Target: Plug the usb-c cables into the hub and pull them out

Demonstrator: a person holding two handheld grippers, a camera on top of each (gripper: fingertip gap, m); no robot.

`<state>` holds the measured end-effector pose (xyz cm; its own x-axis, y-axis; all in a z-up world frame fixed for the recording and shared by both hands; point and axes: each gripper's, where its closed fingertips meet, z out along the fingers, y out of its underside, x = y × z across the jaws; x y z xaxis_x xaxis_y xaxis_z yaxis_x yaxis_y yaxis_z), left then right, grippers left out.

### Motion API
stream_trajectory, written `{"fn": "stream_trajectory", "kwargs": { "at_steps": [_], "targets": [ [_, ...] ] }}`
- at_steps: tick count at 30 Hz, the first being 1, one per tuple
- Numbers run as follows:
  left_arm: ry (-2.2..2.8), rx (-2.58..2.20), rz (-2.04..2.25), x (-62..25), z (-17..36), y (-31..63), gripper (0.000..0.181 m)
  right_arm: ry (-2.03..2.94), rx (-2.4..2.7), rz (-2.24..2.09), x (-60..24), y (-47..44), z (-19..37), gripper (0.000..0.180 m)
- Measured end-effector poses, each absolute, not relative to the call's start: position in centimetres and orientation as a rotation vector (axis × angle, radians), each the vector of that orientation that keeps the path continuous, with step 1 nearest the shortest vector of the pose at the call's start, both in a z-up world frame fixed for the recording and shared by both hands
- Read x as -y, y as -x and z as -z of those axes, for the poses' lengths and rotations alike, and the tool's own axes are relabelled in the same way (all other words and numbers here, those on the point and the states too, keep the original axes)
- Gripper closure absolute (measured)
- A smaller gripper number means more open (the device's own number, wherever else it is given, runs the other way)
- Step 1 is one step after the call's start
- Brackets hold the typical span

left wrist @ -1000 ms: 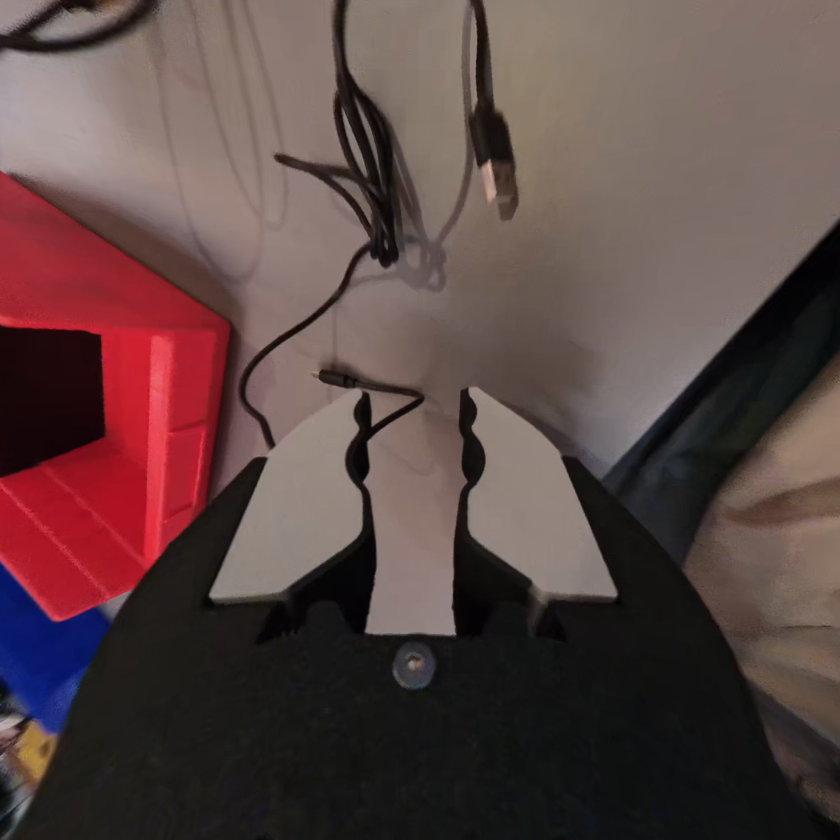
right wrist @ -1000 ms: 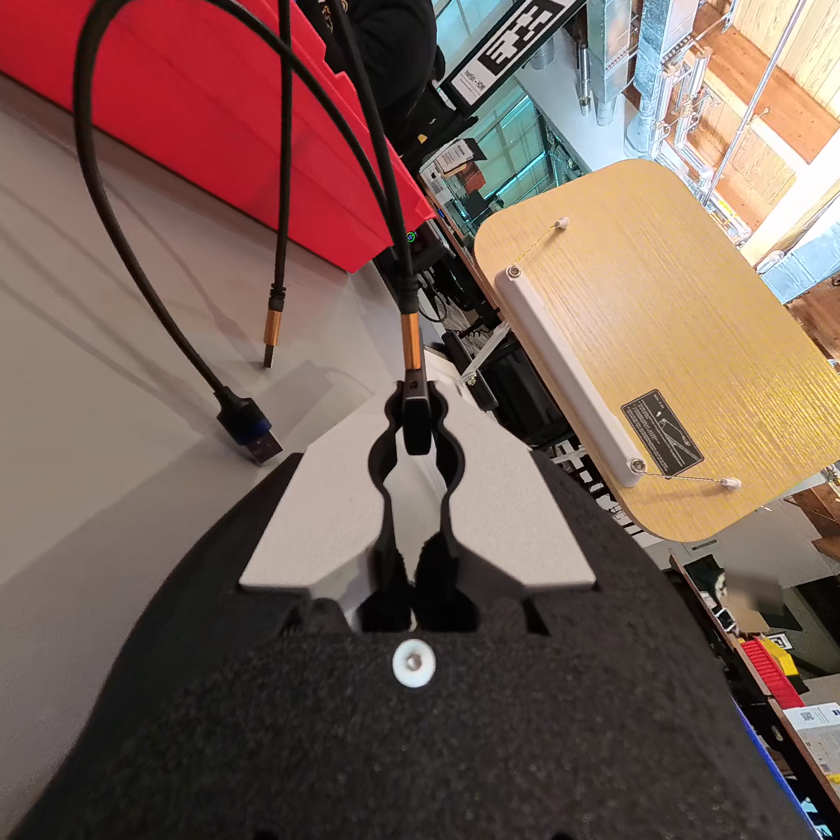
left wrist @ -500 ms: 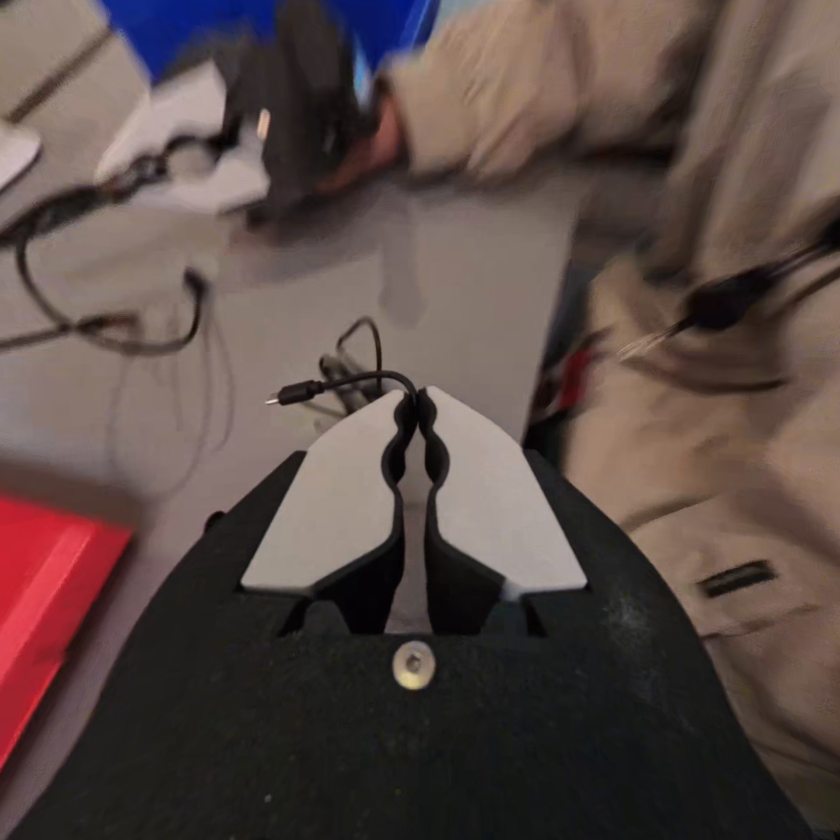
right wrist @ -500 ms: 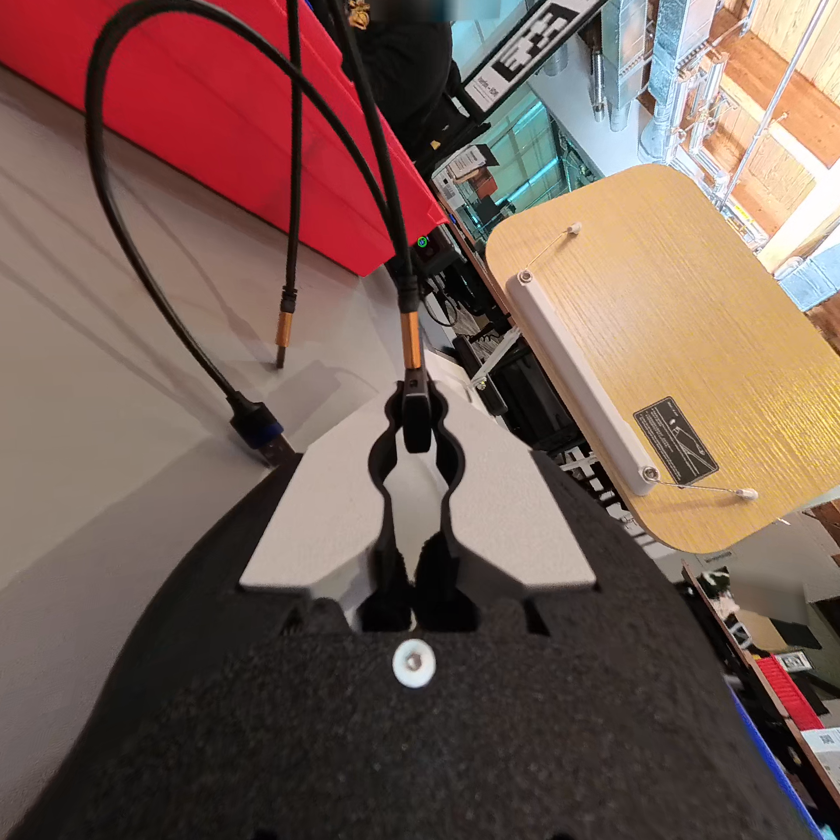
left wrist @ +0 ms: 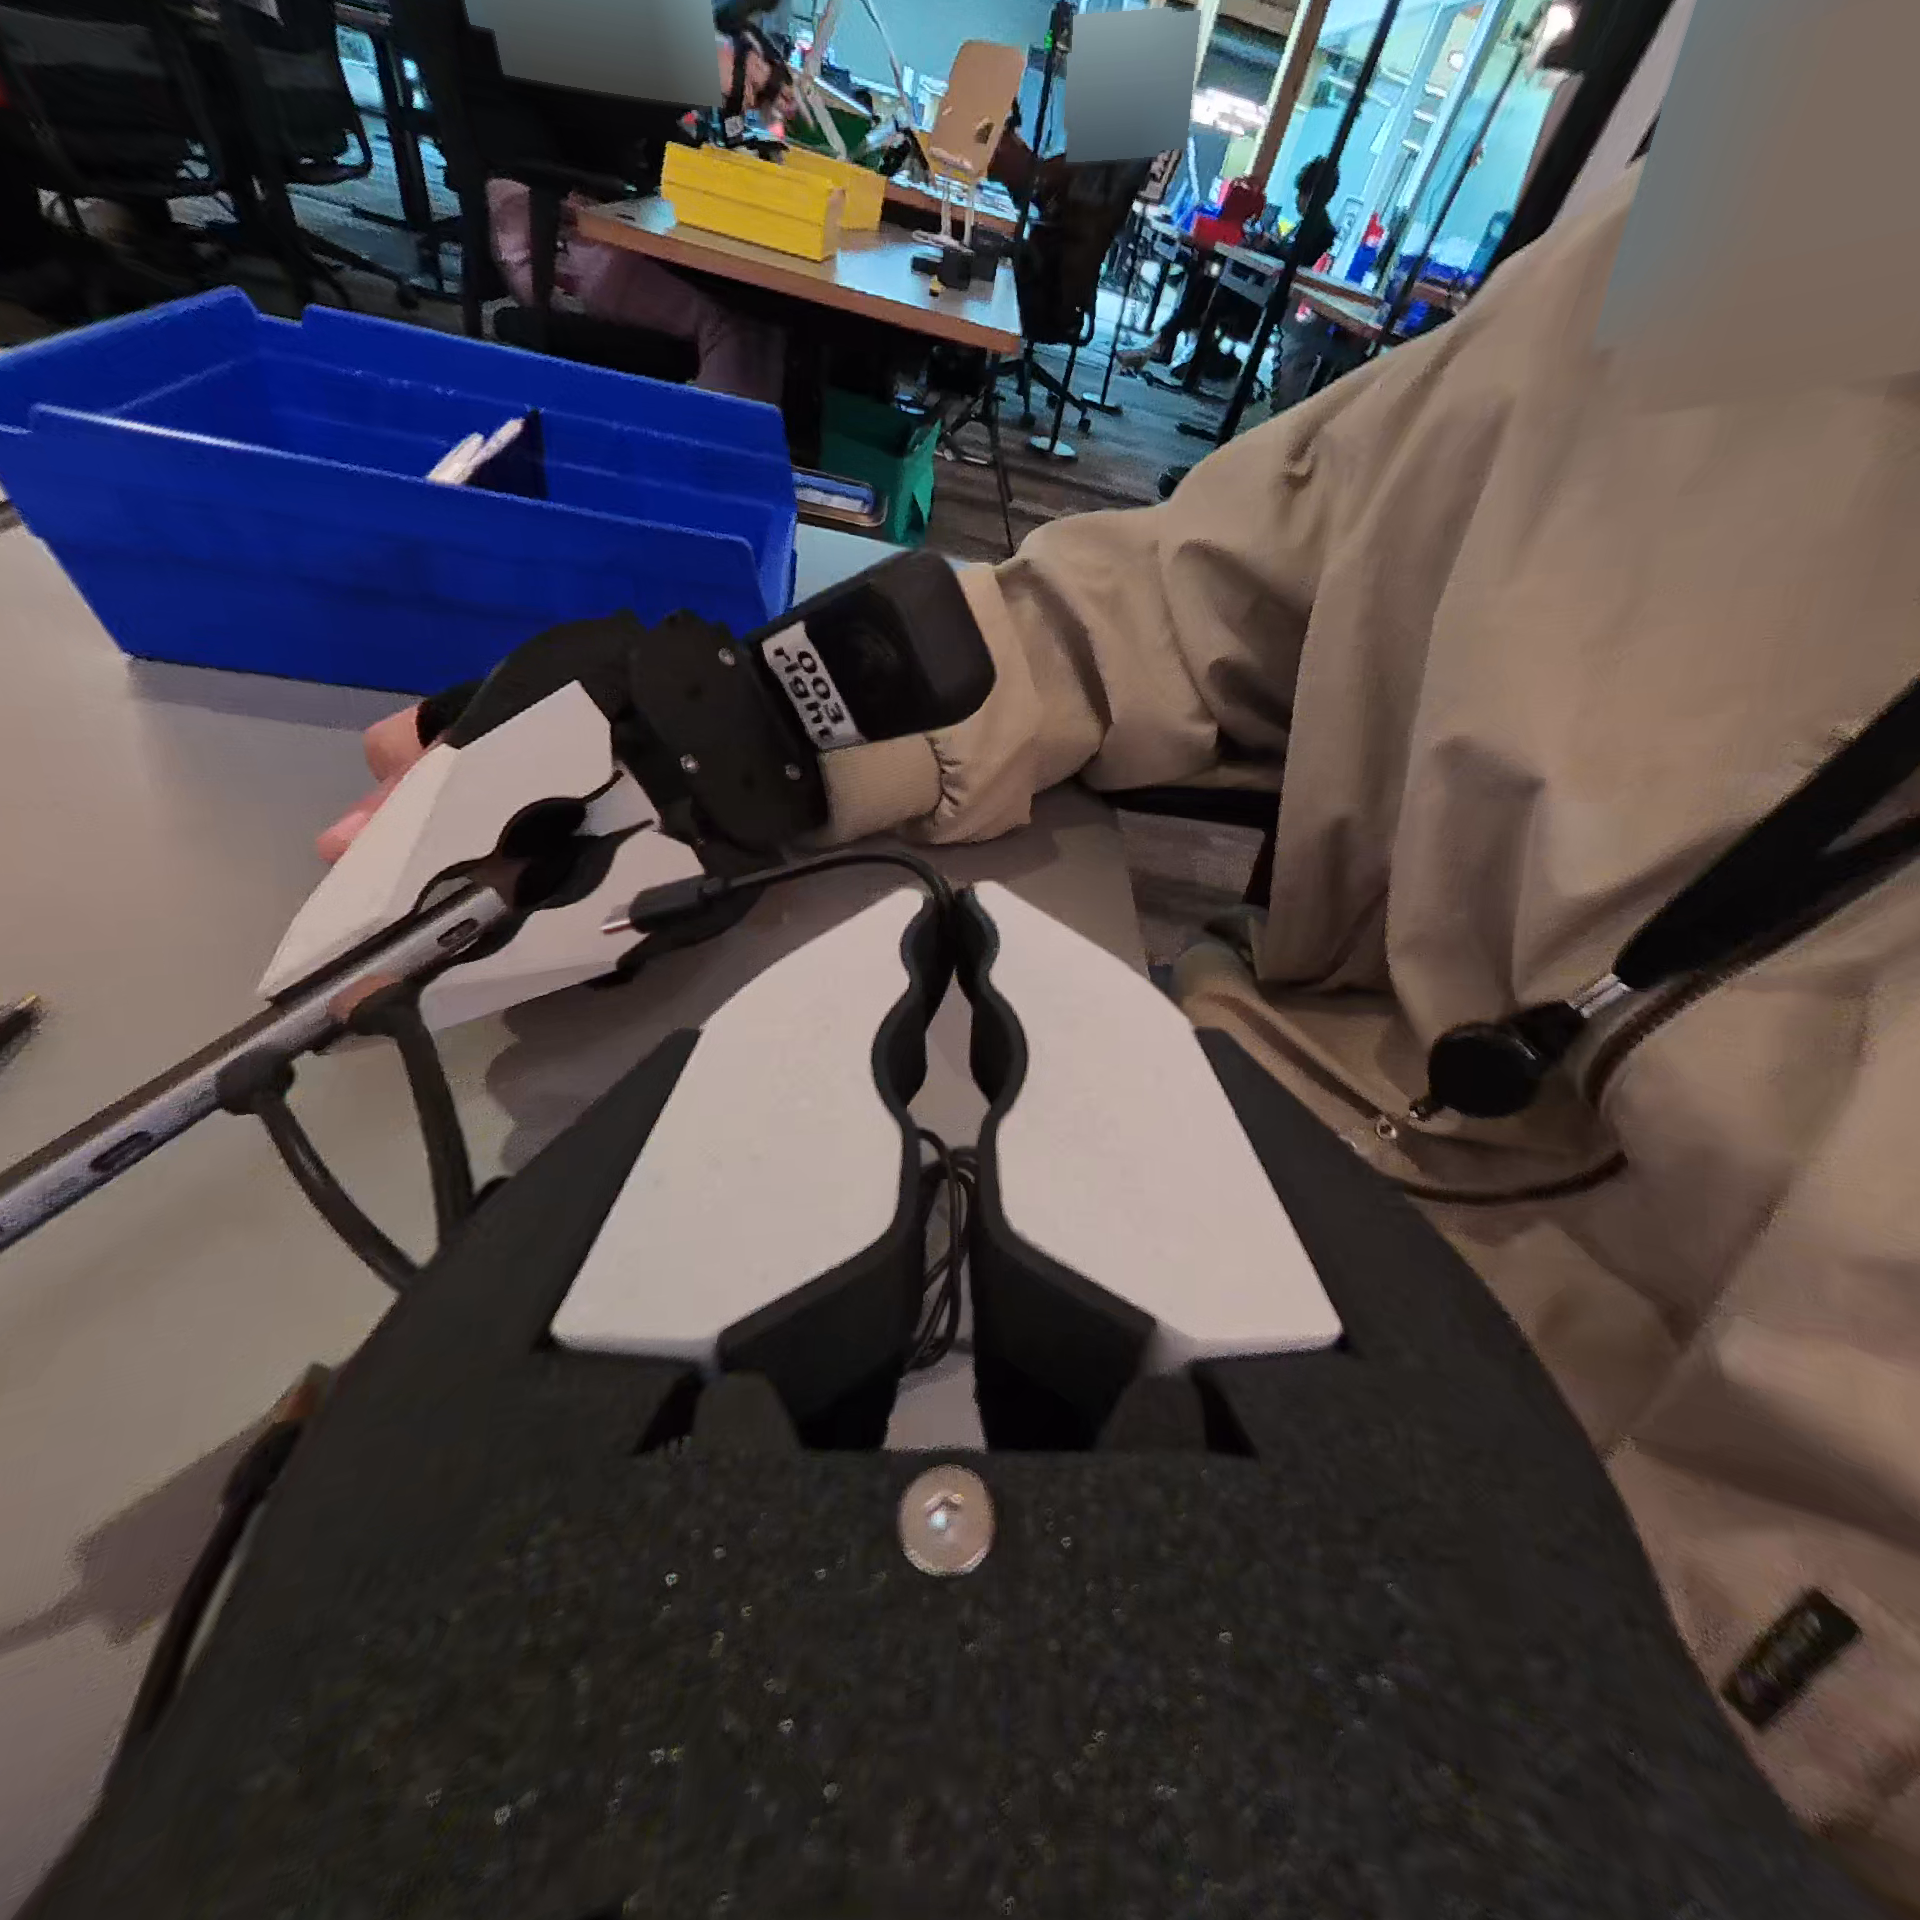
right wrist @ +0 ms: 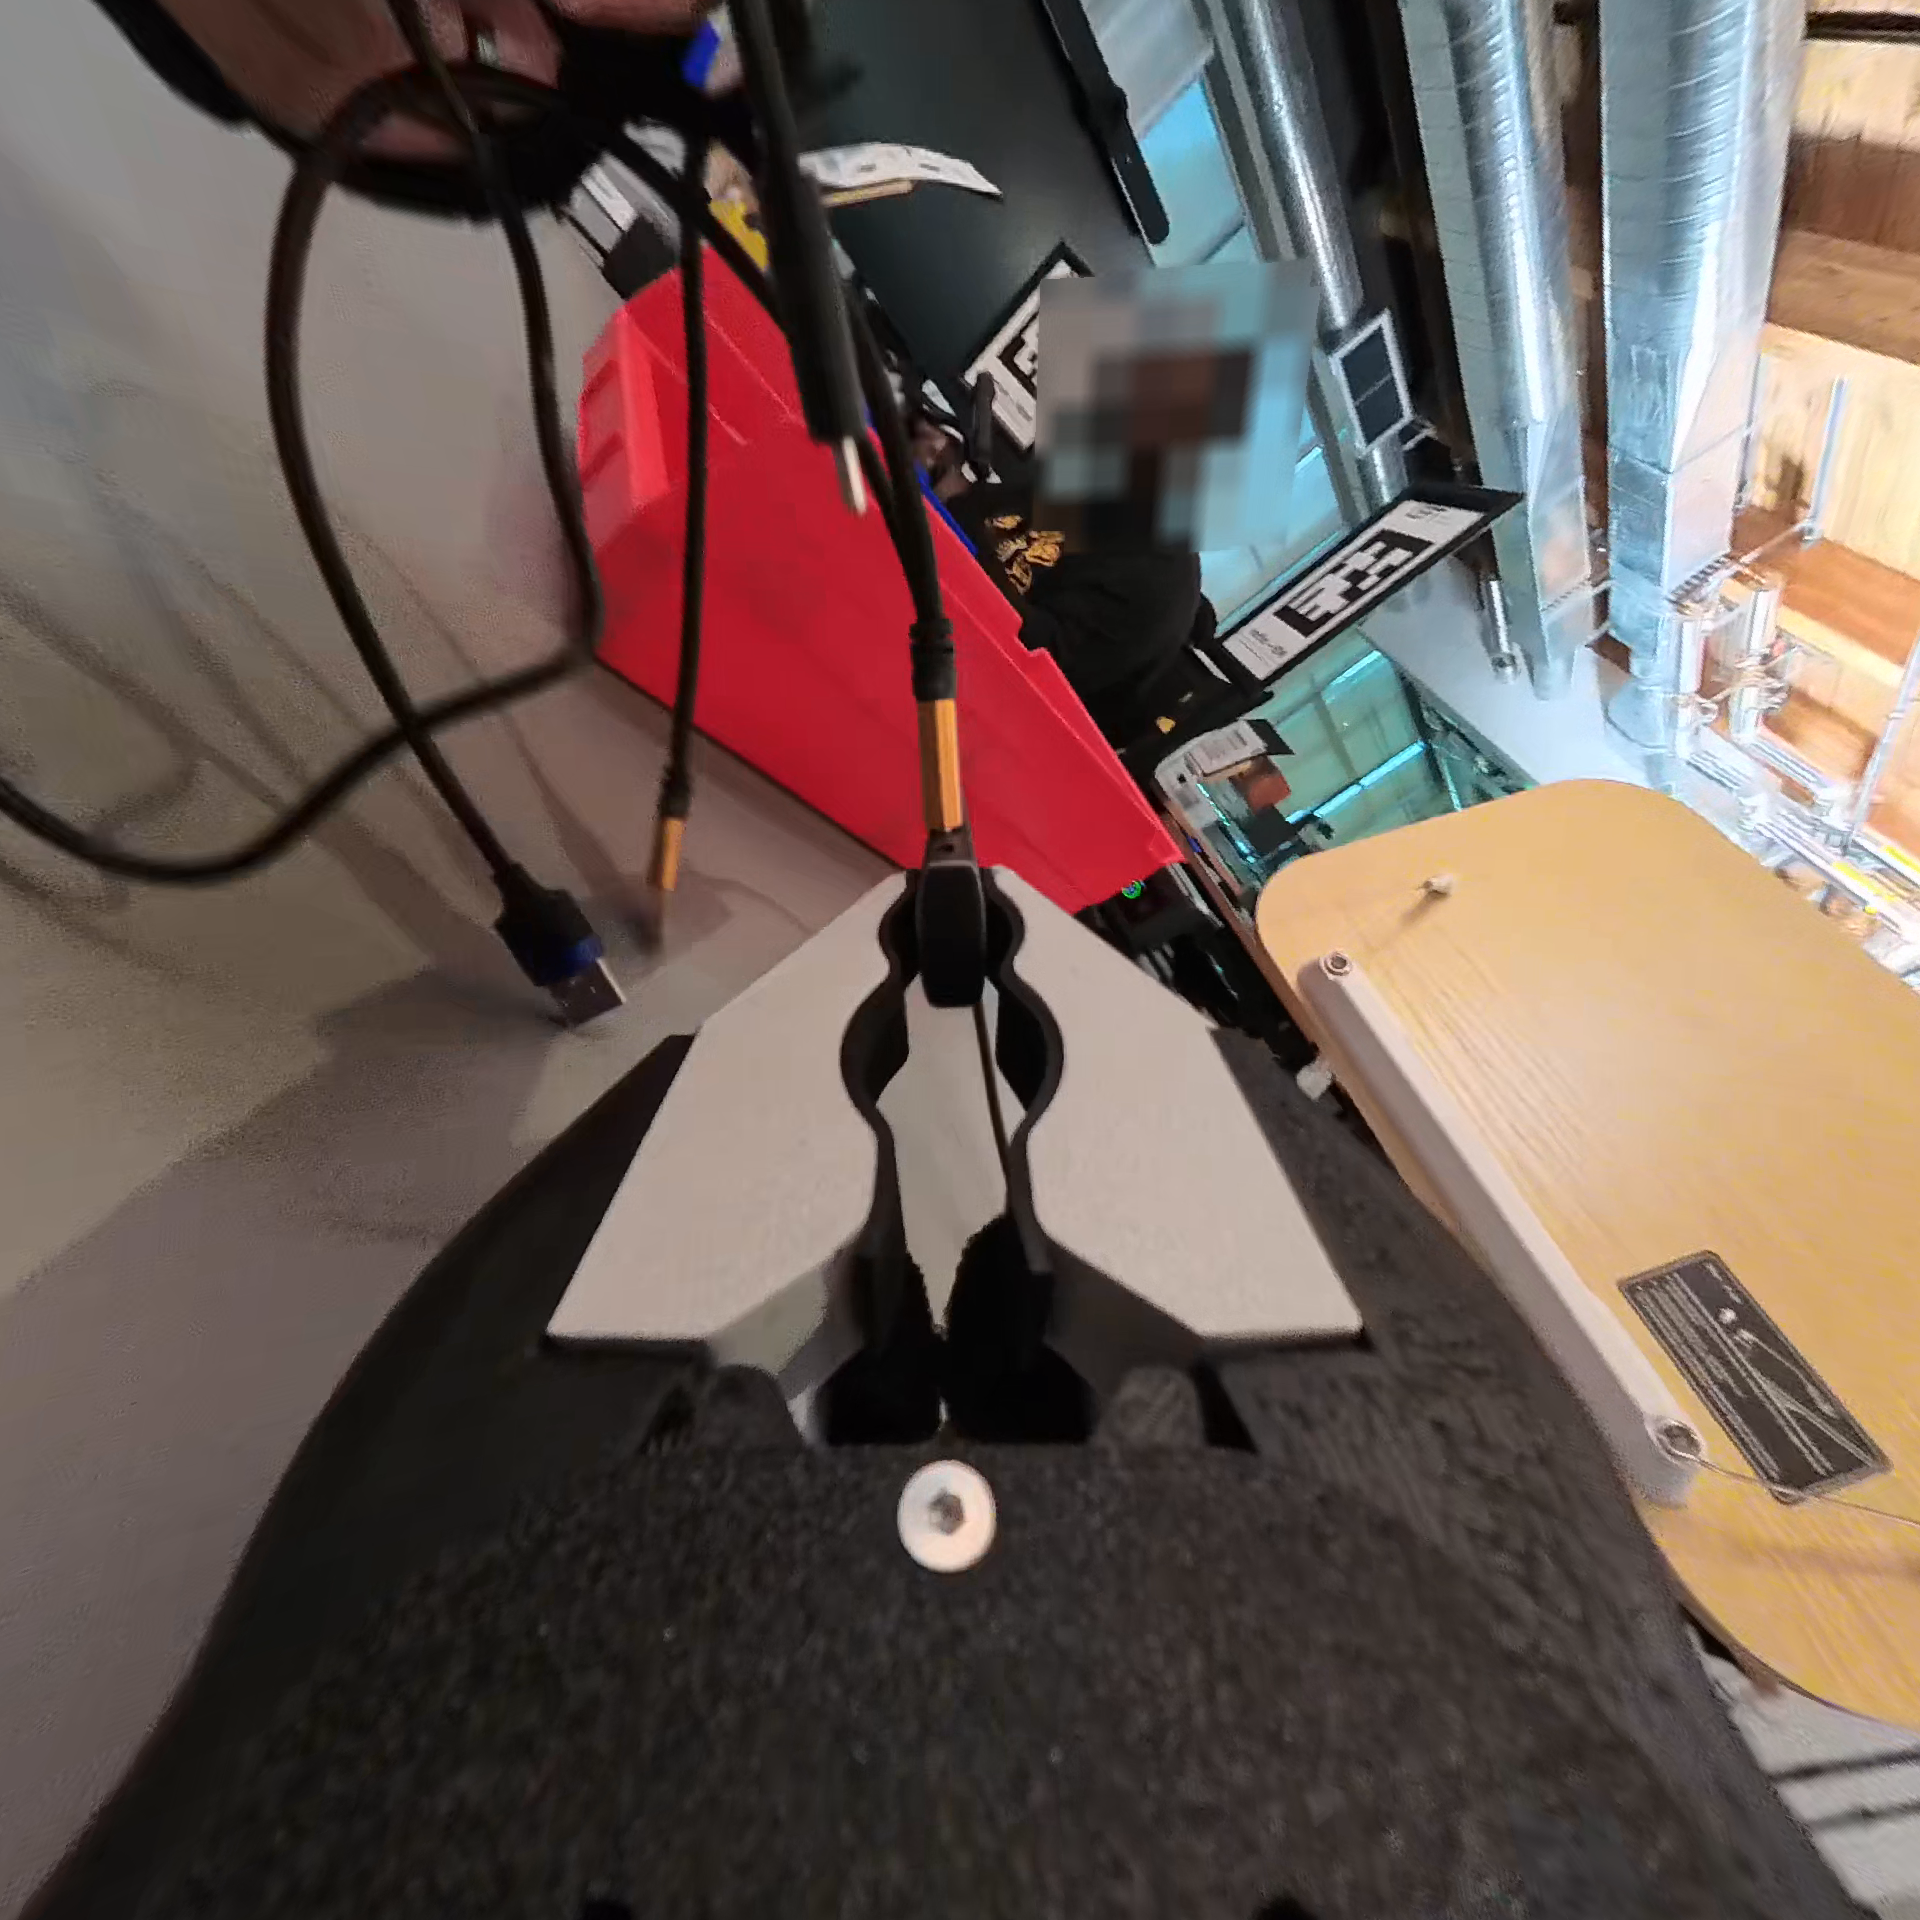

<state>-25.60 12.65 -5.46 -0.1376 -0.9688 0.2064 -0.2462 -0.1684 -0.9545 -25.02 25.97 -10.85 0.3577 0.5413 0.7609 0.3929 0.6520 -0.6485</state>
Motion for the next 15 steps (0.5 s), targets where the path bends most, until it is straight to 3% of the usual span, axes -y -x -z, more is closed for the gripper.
{"fn": "stream_trajectory", "kwargs": {
  "at_steps": [15],
  "targets": [
    [1.432, -1.184, 1.507, -14.8, 6.3, 24.5, 0.178, 0.887, 1.256, -0.199, -24.5, 25.4, 10.4, 0.170]
  ]
}}
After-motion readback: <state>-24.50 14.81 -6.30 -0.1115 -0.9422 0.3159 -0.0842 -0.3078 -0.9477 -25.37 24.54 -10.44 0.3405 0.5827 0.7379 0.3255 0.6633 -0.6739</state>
